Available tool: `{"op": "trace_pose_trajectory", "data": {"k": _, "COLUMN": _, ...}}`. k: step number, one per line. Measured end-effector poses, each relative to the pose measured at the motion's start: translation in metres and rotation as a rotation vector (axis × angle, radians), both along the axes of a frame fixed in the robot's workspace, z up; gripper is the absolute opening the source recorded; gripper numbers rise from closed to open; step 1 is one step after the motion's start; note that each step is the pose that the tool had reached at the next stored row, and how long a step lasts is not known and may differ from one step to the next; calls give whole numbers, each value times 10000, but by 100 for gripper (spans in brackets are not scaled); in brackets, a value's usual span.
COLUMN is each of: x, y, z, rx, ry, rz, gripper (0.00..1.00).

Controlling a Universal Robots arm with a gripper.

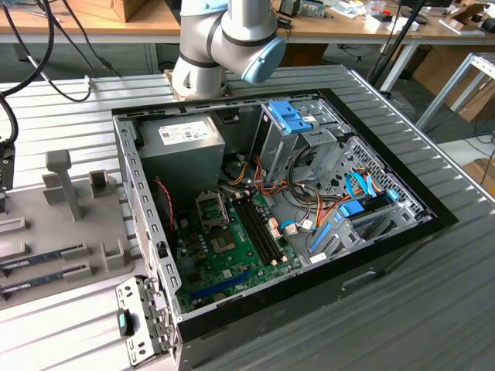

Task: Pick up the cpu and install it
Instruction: 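Pick up the cpu and move it towards the insertion slot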

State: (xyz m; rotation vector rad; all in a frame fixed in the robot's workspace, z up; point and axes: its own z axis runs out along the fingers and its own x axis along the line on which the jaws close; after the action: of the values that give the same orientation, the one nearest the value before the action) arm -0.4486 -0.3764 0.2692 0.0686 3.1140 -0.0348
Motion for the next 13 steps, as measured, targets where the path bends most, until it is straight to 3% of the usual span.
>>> {"op": "trace_pose_trajectory", "data": {"k": 13, "x": 1, "y": 0, "z": 53, "rx": 16, "ry": 1, "rz": 0, "gripper": 47}}
